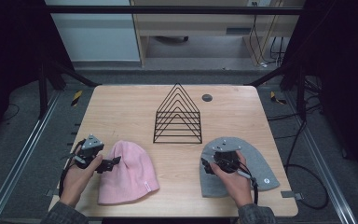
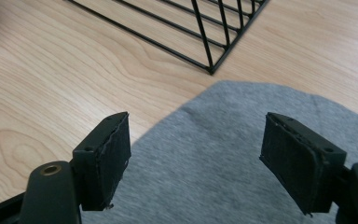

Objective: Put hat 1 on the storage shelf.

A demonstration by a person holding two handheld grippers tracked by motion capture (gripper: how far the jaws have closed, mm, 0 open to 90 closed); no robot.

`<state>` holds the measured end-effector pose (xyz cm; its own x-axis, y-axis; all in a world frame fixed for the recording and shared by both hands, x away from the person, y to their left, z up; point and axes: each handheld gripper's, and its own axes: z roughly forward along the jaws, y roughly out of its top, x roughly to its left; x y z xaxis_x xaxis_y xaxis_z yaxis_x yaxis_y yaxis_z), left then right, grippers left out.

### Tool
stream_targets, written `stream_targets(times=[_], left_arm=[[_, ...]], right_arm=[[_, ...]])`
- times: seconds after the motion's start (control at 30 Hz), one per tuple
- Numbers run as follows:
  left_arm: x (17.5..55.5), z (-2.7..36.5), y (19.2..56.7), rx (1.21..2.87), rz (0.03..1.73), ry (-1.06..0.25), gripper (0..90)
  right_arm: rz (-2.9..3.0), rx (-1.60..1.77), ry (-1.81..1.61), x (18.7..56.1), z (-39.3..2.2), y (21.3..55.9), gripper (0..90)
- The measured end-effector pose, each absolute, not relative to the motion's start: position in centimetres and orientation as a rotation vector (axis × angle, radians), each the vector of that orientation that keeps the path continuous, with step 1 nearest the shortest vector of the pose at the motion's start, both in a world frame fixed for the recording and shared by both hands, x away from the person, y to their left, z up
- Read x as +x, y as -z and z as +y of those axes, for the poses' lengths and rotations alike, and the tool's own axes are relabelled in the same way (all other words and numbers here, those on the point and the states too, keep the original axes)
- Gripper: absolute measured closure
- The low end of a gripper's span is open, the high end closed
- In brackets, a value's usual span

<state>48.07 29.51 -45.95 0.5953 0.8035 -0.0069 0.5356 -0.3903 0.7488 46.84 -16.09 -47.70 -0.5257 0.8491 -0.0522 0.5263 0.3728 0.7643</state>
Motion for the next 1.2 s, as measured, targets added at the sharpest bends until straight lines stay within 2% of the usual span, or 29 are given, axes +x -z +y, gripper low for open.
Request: stream_targets(times=[0.37, 0.6, 0.73, 0.8, 1.2], left_arm=[[47.9, 29.5, 43.3, 2.073, 1.021, -0.488, 9.1], [50.0, 29.8, 42.3, 2.136, 1.035, -0.428, 10.6], [51.4, 29.9, 42.3, 2.147, 1.056, -0.347, 12.0], [51.8, 29.7, 42.2, 2.165, 1.061, -0.359, 12.5], [52.9, 29.4, 42.1, 2.136, 1.082, -0.341, 25.3]], right_arm=[[2.174, 1.238, -0.994, 46.8, -17.8, 47.6, 29.3], [2.148, 1.263, -0.985, 46.7, -18.4, 47.2, 25.7], [2.146, 1.288, -0.982, 46.6, -18.6, 47.1, 24.4], [2.15, 1.299, -0.976, 46.6, -18.7, 47.1, 24.7], [2.123, 1.324, -0.964, 46.3, -19.6, 46.9, 30.3]])
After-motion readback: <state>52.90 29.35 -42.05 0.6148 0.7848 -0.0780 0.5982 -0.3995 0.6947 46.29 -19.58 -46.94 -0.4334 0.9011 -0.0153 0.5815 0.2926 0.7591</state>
